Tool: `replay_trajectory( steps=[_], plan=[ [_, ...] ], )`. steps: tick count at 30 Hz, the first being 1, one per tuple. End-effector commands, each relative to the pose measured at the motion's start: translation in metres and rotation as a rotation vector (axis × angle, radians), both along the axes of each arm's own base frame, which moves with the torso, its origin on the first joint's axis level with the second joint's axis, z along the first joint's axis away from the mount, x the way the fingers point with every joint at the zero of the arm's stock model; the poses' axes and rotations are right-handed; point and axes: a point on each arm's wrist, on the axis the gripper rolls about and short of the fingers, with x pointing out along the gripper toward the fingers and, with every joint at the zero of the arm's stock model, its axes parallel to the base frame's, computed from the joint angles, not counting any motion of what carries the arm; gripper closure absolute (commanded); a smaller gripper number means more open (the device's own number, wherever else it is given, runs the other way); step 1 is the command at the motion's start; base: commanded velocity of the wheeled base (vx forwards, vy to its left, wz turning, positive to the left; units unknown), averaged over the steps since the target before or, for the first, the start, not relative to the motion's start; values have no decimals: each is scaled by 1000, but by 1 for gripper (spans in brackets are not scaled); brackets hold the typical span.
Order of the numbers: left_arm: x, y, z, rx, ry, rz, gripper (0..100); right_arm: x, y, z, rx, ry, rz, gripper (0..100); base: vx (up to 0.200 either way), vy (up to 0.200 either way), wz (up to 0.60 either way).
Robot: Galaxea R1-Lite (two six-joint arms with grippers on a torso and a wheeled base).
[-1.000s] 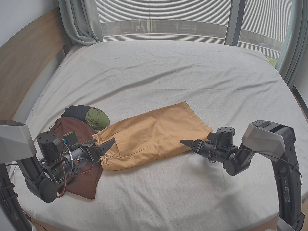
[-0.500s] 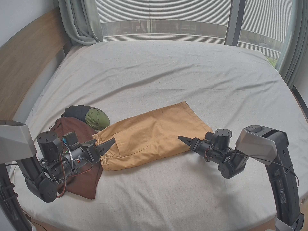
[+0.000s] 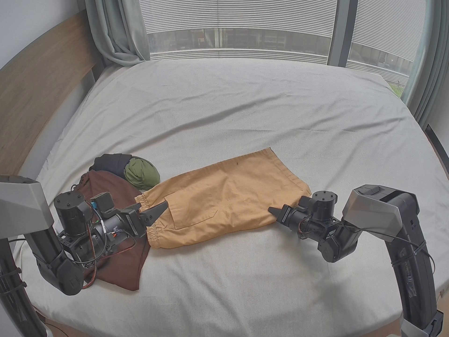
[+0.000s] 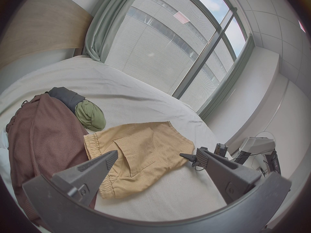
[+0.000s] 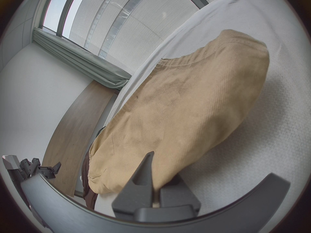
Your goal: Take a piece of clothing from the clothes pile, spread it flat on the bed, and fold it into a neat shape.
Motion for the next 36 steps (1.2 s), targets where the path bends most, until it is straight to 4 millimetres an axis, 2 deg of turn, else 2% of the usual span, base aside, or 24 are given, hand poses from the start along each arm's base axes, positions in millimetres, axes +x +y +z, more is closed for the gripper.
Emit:
replay_trajectory(
  steps=[1,4,7,9,13,15,16,18,21,29,31,36],
  plan=[
    [0,0,0,0,0,1,0,-3,-1,5,-1,-7,2,100,0,0,0],
    [0,0,0,-1,3,1,0,-8,-4,19,-10,-18,1,100,0,0,0],
    [0,0,0,-1,3,1,0,-14,-9,24,-37,-16,2,100,0,0,0],
    [-1,0,-1,-1,4,-1,0,-26,-16,32,-61,17,-1,100,0,0,0],
    [-1,0,-1,0,7,-1,0,-45,-27,25,-125,58,2,100,0,0,0],
    [-1,0,-1,0,9,-2,0,-47,-28,25,-138,59,2,100,0,0,0],
    [-1,0,-1,-2,7,-2,0,-57,-34,18,-195,75,-13,100,0,0,0],
    [-2,0,-1,-8,12,-1,0,-65,-37,15,-222,83,-25,100,0,0,0],
    [-2,-1,-1,-12,14,-3,0,-75,-40,20,-229,84,-27,100,0,0,0],
    [-2,-1,-2,-10,20,-4,0,-88,-48,26,-241,116,-36,100,0,0,0],
    [-3,-2,-3,-10,23,-9,0,-98,-59,21,-294,133,-40,100,0,0,0],
    [-3,-3,-6,-7,35,-12,0,-107,-69,17,-324,170,-73,100,0,0,0]
  ],
)
